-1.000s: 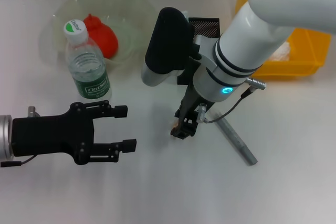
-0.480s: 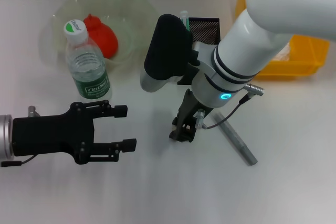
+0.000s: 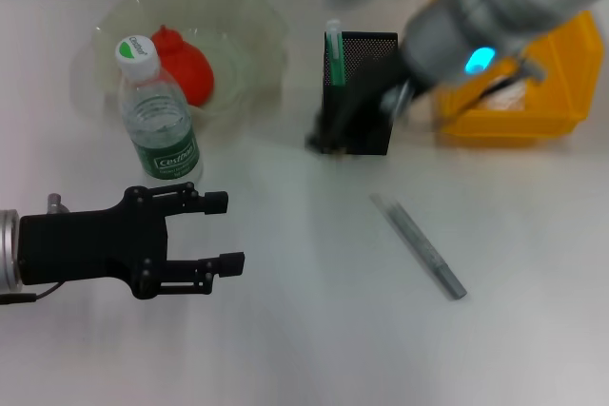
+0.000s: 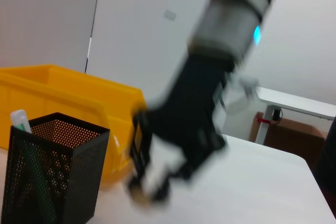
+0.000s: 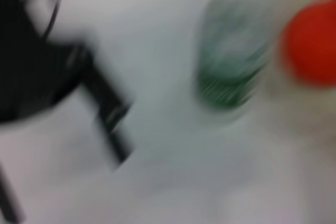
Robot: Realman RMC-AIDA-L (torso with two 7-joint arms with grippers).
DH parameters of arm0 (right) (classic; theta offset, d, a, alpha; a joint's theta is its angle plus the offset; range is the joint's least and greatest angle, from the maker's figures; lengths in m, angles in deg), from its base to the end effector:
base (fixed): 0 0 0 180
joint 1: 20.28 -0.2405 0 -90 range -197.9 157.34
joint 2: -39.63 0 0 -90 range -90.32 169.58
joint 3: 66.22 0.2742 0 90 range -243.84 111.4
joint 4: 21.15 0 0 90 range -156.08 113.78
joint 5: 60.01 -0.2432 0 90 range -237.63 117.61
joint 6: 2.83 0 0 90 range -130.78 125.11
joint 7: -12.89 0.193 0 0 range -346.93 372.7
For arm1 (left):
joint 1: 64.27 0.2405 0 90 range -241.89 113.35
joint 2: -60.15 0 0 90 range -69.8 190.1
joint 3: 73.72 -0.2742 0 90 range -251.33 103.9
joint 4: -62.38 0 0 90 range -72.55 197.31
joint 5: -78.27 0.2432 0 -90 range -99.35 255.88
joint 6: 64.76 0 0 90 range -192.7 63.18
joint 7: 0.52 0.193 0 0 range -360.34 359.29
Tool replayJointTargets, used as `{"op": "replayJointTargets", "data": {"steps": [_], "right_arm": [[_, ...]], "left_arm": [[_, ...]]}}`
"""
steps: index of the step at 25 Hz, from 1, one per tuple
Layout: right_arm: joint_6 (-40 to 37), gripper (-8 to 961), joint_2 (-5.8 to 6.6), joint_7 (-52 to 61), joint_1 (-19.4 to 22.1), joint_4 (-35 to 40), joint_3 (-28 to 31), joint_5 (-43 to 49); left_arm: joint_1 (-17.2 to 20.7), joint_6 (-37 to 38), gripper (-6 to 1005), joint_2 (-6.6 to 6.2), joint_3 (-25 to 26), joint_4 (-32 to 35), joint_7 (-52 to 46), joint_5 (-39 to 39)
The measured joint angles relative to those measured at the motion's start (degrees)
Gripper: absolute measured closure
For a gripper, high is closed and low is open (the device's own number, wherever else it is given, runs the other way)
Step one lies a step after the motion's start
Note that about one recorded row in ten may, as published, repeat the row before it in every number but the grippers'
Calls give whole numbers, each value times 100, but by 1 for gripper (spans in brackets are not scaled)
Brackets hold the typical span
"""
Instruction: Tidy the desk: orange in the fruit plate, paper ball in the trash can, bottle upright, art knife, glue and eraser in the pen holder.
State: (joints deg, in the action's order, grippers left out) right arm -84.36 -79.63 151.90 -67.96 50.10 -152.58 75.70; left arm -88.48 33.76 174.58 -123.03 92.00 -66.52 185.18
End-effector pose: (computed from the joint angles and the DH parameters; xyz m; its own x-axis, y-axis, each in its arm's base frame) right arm 0.0854 0.4225 -0.1037 0.9360 -0.3131 0.1609 -0.2704 -0.9321 -0.2412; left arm -0.3006 0.3137 -0.0532 0.8089 0.2641 0.5253 0.3227 -0.9463 -0.0212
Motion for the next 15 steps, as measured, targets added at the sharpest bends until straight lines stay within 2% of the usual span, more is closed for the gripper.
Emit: {"op": "replayJointTargets", "data": {"steps": [3,5,9,11,15], "right_arm": [[35,708,0,-265,122,419,939,4],[285,708,-1,-425,156,399,1288,-5],[943,708,-4,-640,68,-311,1384,-17],[1012,708,-7,-679,59,-387,1371,-18],[1019,599,-11,-702,73,-401,1352,-54]], "left_arm": [[-1,5,200,0,0,0,10,7],[1,7,200,6,1,0,21,16],[4,13,200,15,0,0,15,24],[5,14,200,15,0,0,12,24],[5,22,201,18,0,0,-7,25]]}}
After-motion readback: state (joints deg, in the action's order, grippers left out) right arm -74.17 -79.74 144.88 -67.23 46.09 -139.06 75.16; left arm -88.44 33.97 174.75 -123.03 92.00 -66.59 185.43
